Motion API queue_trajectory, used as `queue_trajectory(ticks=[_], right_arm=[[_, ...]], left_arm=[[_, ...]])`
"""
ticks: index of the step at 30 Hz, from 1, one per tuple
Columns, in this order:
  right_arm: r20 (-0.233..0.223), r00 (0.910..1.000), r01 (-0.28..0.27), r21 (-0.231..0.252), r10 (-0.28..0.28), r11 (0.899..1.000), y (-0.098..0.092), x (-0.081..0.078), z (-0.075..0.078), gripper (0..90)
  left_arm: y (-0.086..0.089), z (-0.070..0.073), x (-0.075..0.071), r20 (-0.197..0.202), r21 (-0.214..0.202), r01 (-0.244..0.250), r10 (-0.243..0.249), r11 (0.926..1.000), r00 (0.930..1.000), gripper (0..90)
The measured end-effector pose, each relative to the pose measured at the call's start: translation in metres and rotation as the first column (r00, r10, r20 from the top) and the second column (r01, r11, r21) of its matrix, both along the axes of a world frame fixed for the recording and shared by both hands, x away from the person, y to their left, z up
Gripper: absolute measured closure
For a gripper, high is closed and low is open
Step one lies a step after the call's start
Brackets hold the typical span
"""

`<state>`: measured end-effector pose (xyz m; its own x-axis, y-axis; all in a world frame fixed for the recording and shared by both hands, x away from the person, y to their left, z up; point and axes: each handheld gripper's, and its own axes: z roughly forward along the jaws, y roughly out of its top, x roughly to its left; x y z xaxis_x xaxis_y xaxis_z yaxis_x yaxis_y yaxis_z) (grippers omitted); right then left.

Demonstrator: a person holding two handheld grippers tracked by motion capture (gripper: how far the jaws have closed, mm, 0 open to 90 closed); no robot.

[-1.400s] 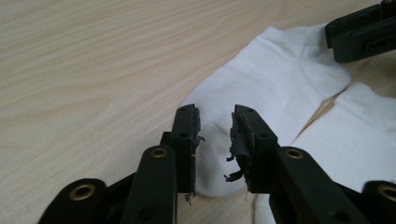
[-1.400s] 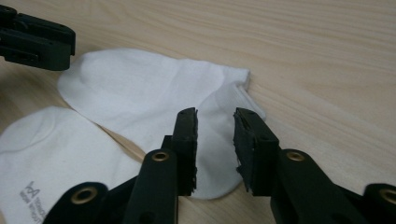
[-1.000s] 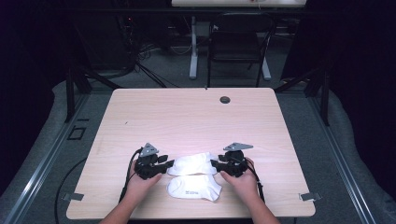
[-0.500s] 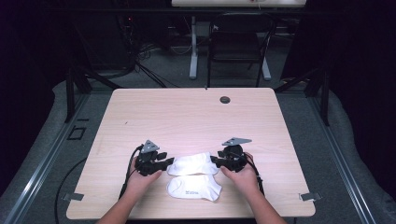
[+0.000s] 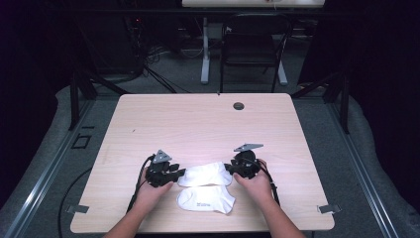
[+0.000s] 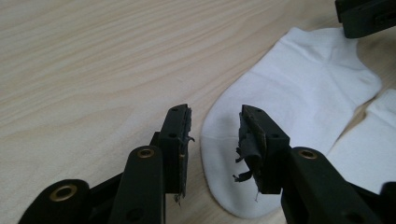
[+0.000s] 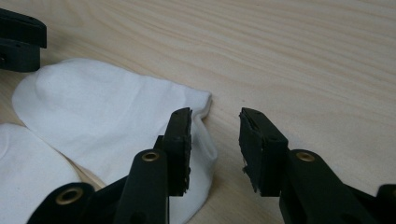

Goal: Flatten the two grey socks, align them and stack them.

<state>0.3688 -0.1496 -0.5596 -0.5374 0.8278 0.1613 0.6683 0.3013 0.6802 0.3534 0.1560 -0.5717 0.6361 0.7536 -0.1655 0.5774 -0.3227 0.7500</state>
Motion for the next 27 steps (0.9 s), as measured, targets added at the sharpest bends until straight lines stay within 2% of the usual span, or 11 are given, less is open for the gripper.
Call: queue_trajectory(ticks=[5, 14, 24, 27], right_arm=[[-0.009, 0.9999, -0.007, -0.014, 0.007, 1.000, 0.001, 0.000, -0.002, 63.8], [-0.035, 0.9994, -0.004, 0.002, 0.004, 1.000, -0.001, -0.001, -0.010, 63.1], [-0.042, 0.9991, -0.008, -0.008, 0.008, 1.000, -0.001, -0.002, -0.014, 71.4], [-0.041, 0.9991, -0.013, -0.012, 0.013, 1.000, 0.000, -0.003, -0.013, 75.1]], left_arm=[[-0.003, 0.000, -0.001, 0.005, 0.002, 0.008, -0.008, 1.0000, 1.0000, 62.8], [-0.008, -0.007, -0.002, -0.010, 0.019, 0.029, -0.028, 0.9994, 0.9995, 62.8], [-0.011, -0.010, -0.004, -0.002, 0.042, 0.039, -0.039, 0.9983, 0.9992, 69.6], [-0.012, -0.011, -0.005, 0.009, 0.051, 0.047, -0.047, 0.9976, 0.9988, 75.5]])
